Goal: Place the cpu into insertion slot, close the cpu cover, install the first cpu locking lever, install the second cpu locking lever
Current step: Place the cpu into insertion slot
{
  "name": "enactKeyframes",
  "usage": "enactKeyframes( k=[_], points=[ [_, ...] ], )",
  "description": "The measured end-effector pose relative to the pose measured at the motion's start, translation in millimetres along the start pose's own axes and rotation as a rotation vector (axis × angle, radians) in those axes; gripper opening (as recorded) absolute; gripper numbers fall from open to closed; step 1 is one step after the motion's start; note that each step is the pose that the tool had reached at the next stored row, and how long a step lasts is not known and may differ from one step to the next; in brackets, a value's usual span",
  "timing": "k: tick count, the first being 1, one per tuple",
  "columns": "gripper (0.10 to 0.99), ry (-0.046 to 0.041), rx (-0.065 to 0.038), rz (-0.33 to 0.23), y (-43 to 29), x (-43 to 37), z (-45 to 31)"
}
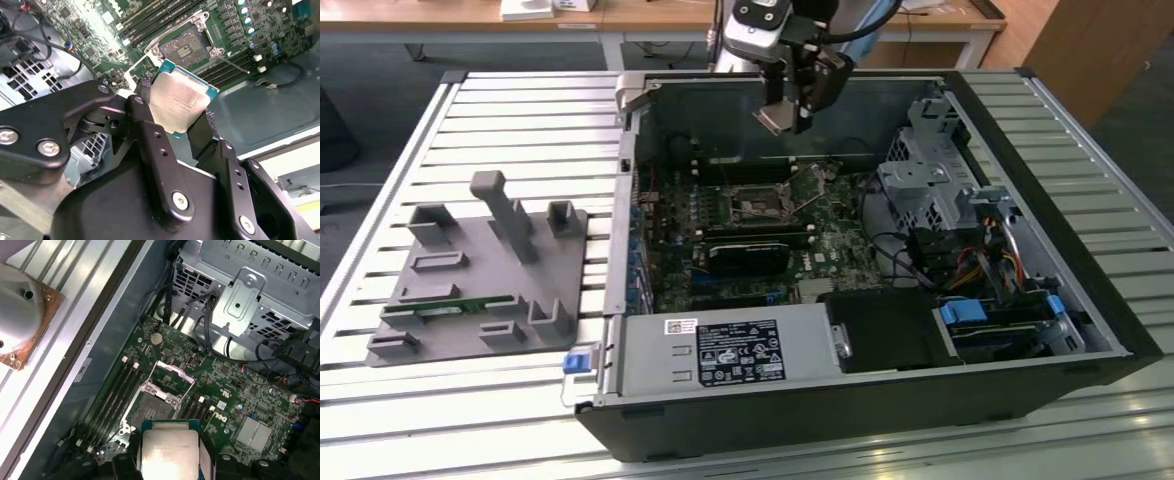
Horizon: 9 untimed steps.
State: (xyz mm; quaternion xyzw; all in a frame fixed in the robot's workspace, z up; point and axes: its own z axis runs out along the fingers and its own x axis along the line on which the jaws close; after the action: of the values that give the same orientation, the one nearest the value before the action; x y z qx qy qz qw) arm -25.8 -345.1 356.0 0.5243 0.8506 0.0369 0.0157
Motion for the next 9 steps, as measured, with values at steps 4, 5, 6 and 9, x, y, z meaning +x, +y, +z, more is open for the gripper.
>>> enactKeyframes(
  k=[4, 5, 6, 9],
  points=[
    [0.541, -0.0070, 0.003, 0.046, -0.1, 0.0, 1.7],
    [0.541, -0.0085, 0.003, 0.057, -0.2, 0.0, 2.1],
    [0.541, -0.0101, 0.004, 0.068, -0.2, 0.0, 2.4],
    [0.541, -0.0147, 0.005, 0.102, -0.3, 0.0, 3.2]
  ],
)
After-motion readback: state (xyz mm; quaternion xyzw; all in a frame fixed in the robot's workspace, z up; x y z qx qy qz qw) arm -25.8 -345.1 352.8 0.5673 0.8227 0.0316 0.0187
